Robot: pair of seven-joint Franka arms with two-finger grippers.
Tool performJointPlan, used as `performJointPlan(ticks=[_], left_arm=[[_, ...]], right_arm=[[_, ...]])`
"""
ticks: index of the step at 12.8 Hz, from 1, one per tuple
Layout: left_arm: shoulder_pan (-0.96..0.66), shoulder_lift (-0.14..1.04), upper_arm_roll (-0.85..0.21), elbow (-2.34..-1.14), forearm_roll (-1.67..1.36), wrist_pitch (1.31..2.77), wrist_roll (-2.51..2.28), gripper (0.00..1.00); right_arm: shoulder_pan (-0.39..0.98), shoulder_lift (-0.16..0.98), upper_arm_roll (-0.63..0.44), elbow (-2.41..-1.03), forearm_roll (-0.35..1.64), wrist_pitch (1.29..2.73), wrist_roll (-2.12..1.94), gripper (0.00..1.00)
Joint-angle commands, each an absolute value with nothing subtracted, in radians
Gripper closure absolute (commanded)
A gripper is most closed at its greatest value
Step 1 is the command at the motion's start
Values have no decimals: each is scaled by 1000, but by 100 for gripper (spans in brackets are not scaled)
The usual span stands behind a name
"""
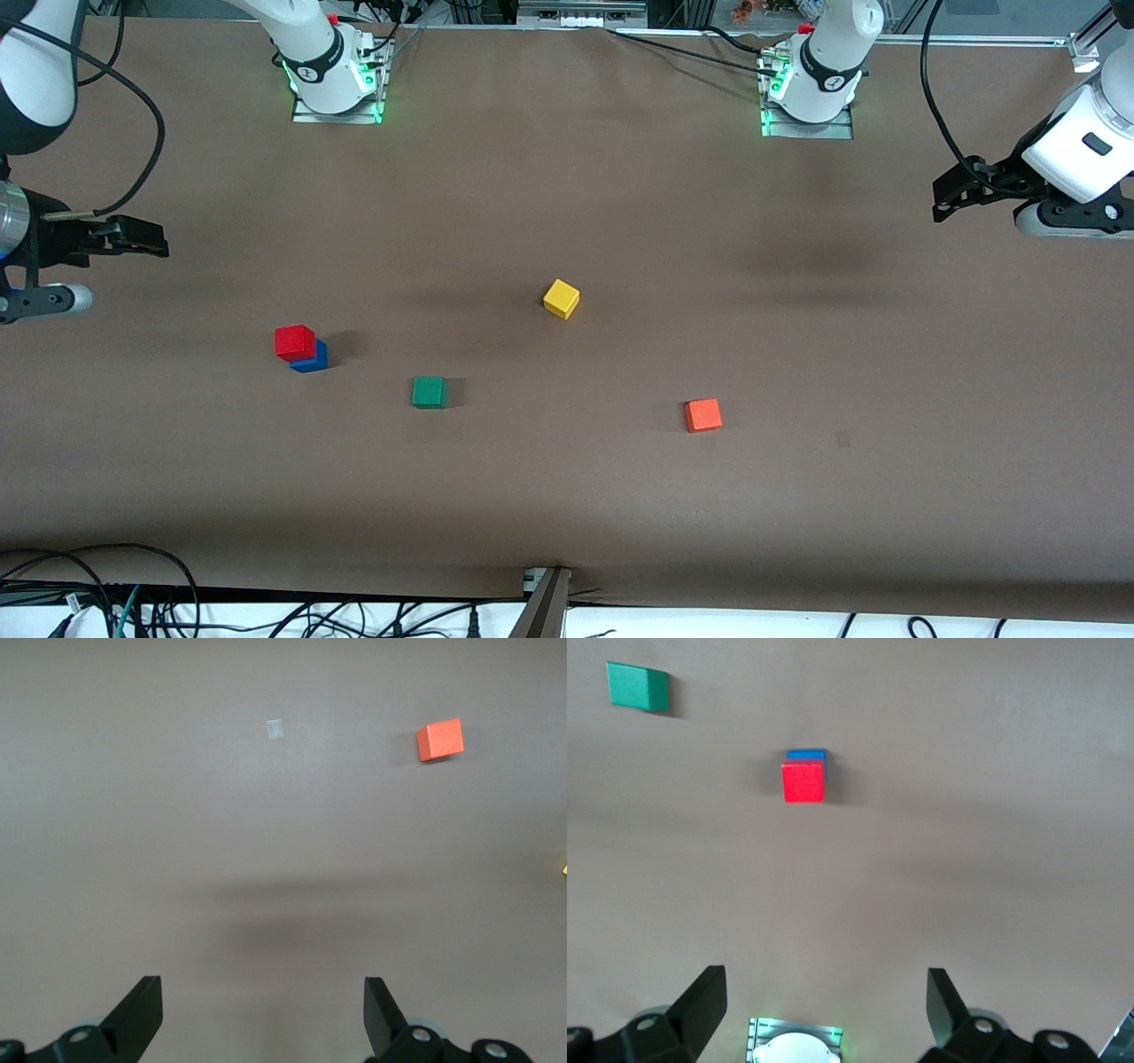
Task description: Pass red block to right arm, stack on blue
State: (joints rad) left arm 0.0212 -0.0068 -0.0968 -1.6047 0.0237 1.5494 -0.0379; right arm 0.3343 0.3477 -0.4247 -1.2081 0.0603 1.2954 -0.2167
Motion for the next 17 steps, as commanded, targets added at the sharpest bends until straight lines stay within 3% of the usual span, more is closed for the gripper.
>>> performJointPlan(ticks=[1,7,9,17], left_arm=[[23,2,-100,-1578,23,1528,-20,0],[23,2,-100,-1578,23,1528,-20,0],[23,2,-100,-1578,23,1528,-20,0],[23,2,-100,-1578,25,1528,-20,0]], right_arm=[[206,243,-228,-1328,-6,1311,-102,0],[149,37,-133,-1569,-2,1391,-83,0],[149,-17,-132,-1574,-3,1388,-80,0],[152,-23,-129,-1548,-21,1316,-80,0]])
